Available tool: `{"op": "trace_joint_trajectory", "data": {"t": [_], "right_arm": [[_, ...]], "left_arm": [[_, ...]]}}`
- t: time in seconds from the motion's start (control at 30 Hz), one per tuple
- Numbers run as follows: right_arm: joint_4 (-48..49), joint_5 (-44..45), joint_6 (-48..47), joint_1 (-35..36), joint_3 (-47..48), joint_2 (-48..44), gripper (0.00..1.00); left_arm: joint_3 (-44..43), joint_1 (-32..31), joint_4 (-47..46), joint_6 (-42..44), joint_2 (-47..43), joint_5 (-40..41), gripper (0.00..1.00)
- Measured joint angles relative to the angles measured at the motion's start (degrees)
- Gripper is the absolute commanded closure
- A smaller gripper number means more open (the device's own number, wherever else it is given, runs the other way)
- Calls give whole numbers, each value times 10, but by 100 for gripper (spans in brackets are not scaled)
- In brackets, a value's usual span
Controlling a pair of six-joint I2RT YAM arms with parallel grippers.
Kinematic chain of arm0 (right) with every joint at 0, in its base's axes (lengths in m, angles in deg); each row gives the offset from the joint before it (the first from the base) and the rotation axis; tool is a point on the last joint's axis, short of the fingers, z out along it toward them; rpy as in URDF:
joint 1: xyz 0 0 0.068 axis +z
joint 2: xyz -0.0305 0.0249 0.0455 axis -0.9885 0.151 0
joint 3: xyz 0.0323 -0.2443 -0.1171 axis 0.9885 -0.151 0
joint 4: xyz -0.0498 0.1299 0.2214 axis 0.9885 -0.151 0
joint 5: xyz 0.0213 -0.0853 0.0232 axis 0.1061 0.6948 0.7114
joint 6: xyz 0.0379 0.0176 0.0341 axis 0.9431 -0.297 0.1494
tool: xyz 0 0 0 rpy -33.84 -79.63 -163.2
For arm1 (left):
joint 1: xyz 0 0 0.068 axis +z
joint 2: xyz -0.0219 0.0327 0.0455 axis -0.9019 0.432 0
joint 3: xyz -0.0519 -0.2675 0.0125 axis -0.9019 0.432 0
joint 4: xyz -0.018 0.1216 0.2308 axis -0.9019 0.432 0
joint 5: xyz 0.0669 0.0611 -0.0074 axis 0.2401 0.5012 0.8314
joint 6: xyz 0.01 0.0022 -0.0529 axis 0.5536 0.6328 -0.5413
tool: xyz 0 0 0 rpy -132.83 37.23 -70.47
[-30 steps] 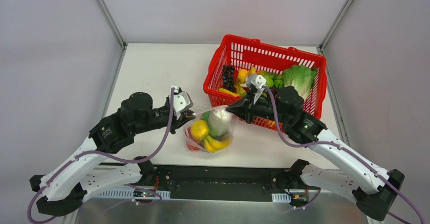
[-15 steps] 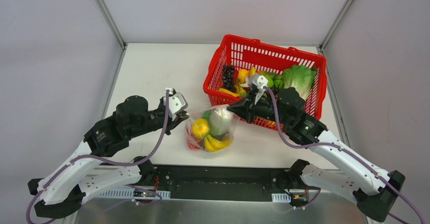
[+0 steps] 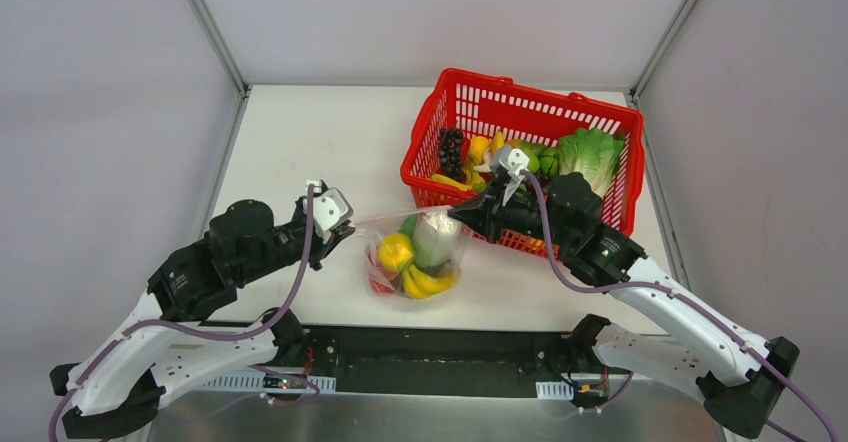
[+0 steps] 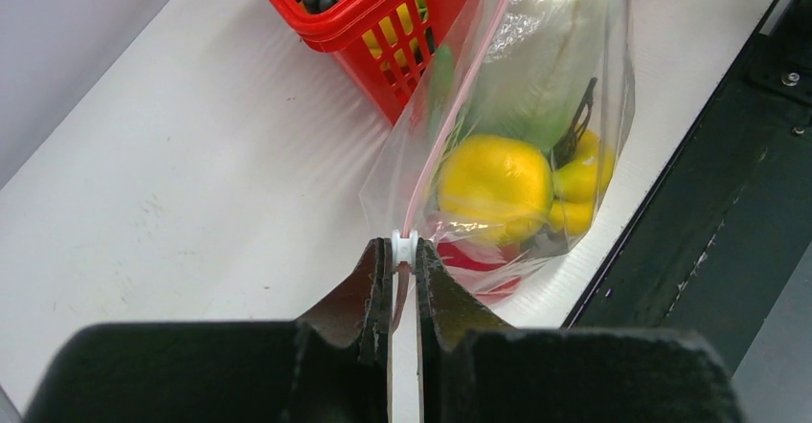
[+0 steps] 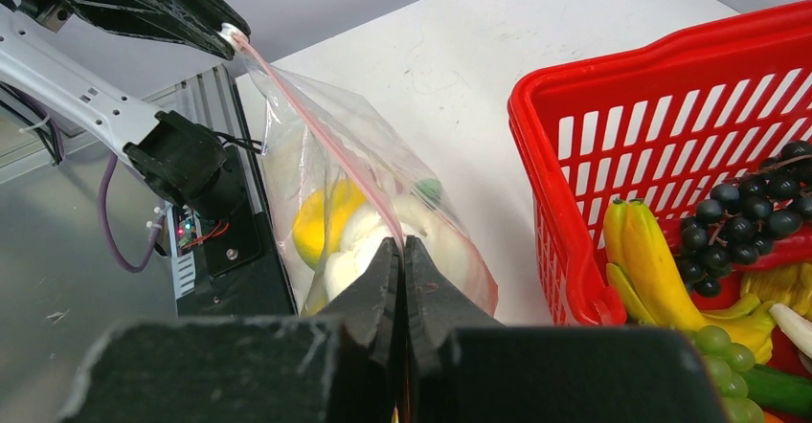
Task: Place the food in the zip-top bag and seal the zipper
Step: Zip the zipper food storage bag at the center of the board.
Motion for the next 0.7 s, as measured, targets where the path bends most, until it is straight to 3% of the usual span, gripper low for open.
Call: {"op": "trace_joint_trajectory", "data": {"t": [0.4, 0.43, 0.5, 0.6, 0.7], "right_arm": [[2, -3, 0, 1, 0, 0, 100], [2, -5, 0, 1, 0, 0, 100], [4, -7, 1, 1, 0, 0, 100], [3, -6, 2, 0, 0, 0, 100], [4, -9, 3, -4, 0, 1, 100]], "left_arm": [[0, 0, 28, 0, -25, 31, 100], [0, 0, 27, 0, -26, 31, 97], [2, 0, 25, 0, -27, 31, 80], [6, 0, 26, 2, -27, 36, 40], [13, 0, 30, -4, -27, 57, 22]]}}
